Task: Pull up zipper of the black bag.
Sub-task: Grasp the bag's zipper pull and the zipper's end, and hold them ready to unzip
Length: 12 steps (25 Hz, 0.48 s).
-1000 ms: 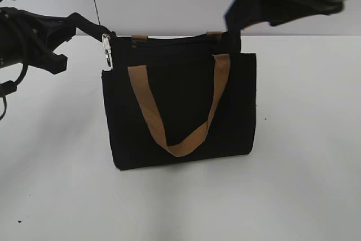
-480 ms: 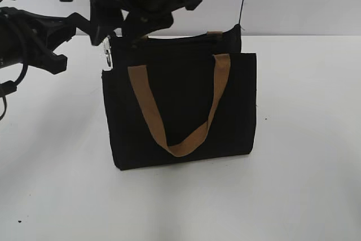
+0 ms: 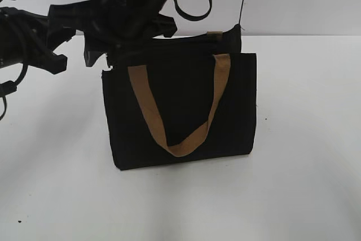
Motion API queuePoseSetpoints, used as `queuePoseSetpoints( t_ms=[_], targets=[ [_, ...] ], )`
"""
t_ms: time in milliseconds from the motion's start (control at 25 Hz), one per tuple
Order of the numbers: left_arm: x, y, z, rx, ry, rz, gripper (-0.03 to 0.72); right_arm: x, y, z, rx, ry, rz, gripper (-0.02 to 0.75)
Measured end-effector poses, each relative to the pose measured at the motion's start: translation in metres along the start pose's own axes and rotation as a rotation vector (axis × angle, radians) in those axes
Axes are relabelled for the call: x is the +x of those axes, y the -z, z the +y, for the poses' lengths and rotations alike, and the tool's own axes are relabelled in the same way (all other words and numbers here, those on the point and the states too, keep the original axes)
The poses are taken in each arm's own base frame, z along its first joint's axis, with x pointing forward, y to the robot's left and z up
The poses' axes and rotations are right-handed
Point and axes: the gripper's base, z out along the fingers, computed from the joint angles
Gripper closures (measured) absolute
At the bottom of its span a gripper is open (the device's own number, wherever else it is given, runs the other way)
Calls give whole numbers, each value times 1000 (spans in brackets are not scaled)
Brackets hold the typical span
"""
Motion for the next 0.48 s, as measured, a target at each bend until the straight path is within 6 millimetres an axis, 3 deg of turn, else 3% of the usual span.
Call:
queuePoseSetpoints(
  t_ms=[200,480],
  targets=[
    [0,0,0,0,0,0,659,-5,-12,-7,49,-2,-51,475],
    [0,0,0,0,0,0,659,-7,-13,-12,96,-37,-74,475]
  ],
)
